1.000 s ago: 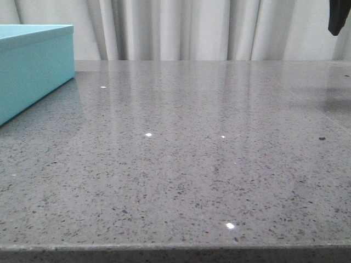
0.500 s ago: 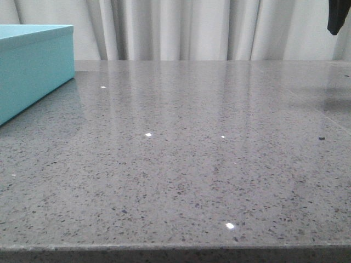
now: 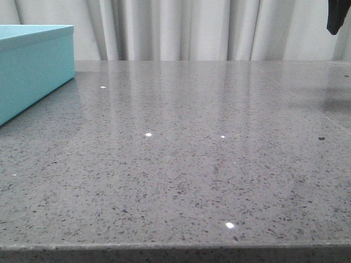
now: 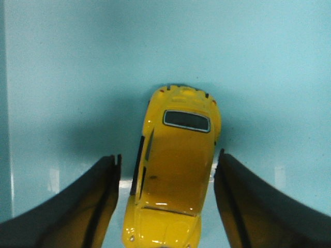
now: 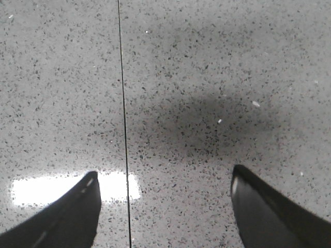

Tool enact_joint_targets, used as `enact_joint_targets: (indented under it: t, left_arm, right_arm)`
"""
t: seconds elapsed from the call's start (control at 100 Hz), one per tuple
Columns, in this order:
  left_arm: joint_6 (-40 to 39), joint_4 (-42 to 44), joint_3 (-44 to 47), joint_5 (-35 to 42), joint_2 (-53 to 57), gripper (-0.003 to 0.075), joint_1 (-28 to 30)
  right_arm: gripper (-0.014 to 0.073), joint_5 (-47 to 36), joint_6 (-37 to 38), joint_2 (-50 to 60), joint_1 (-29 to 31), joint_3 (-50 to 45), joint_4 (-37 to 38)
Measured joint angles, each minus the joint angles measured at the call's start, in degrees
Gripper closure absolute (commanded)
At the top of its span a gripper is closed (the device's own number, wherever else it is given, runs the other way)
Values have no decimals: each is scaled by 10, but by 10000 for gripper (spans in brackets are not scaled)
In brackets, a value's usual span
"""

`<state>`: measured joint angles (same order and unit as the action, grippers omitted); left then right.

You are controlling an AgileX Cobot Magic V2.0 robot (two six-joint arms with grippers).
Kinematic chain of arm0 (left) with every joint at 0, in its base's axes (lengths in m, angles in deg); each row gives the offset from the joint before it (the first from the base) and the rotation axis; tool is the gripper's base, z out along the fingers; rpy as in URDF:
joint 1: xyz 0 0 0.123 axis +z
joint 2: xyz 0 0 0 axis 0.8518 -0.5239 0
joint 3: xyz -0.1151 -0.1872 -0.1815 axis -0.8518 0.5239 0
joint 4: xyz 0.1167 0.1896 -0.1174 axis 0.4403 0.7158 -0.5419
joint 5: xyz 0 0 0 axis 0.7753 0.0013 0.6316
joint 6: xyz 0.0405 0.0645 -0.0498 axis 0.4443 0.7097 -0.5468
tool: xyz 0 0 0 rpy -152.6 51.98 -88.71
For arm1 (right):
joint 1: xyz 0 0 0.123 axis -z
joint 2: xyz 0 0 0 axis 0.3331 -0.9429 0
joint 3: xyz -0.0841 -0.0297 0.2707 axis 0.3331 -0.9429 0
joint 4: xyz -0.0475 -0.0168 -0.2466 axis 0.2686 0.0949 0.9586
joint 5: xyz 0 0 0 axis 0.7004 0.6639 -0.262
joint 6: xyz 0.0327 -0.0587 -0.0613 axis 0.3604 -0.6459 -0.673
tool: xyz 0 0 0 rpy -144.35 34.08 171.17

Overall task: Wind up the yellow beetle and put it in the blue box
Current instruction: 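Lower the beetle into the blue box and open the left gripper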

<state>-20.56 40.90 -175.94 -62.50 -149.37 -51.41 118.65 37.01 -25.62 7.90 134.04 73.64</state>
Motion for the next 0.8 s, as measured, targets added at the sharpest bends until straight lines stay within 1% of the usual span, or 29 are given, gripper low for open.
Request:
enact_joint_targets:
  t: [0.19, 0.37, 0.42, 0.54, 0.63, 0.73, 0.8]
  left_arm:
    - [14, -17, 0, 20, 25, 330, 0]
    - [26, -23, 0, 45, 79, 344, 0]
    - [28, -25, 0, 49, 94, 370, 0]
    - [34, -31, 14, 74, 140, 461, 0]
    - [49, -45, 39, 92, 176, 520, 0]
    - [72, -64, 80, 110, 227, 603, 0]
    - [86, -76, 114, 125, 264, 660, 0]
  right_arm:
    - [65, -29, -16, 22, 0, -6, 0]
    - [65, -89, -32, 77, 0, -57, 0]
    - [65, -111, -33, 100, 0, -77, 0]
    - [65, -159, -35, 148, 0, -126, 0]
    - [66, -176, -35, 182, 0, -158, 0]
    - [68, -187, -36, 218, 0, -190, 0]
    - [102, -191, -37, 244, 0, -208, 0]
